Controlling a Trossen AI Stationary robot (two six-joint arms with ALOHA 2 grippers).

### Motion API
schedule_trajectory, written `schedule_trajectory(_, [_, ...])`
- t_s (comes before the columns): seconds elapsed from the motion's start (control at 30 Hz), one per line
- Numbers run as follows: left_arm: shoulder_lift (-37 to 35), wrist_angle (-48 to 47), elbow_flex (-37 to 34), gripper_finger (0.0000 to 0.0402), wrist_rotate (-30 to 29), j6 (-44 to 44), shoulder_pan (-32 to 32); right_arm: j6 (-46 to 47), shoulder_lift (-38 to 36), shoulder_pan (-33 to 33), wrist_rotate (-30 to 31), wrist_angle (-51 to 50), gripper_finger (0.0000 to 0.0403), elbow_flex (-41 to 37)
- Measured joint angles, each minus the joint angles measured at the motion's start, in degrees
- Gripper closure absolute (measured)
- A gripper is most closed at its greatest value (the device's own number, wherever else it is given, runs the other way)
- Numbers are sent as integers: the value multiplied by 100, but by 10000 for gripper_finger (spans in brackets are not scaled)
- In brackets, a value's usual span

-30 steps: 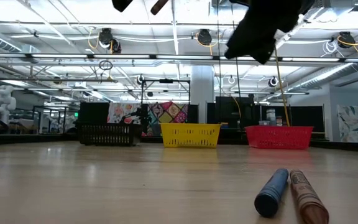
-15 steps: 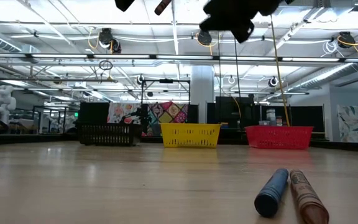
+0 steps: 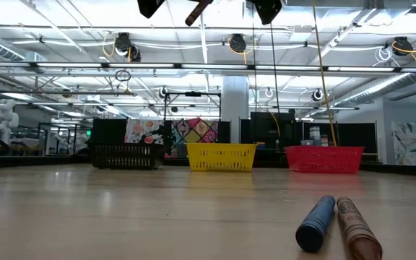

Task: Sort crayons
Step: Put the brown crayon into the red bin

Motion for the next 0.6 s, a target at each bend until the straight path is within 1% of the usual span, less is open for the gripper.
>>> schedule_trajectory(0.27, [0,0,0,393,26,25,-3,-85,0,-4,1,99,261,0])
schedule_trajectory(0.6, [2,1,0,393,26,37,-2,-85,0,-7,168,167,312,0])
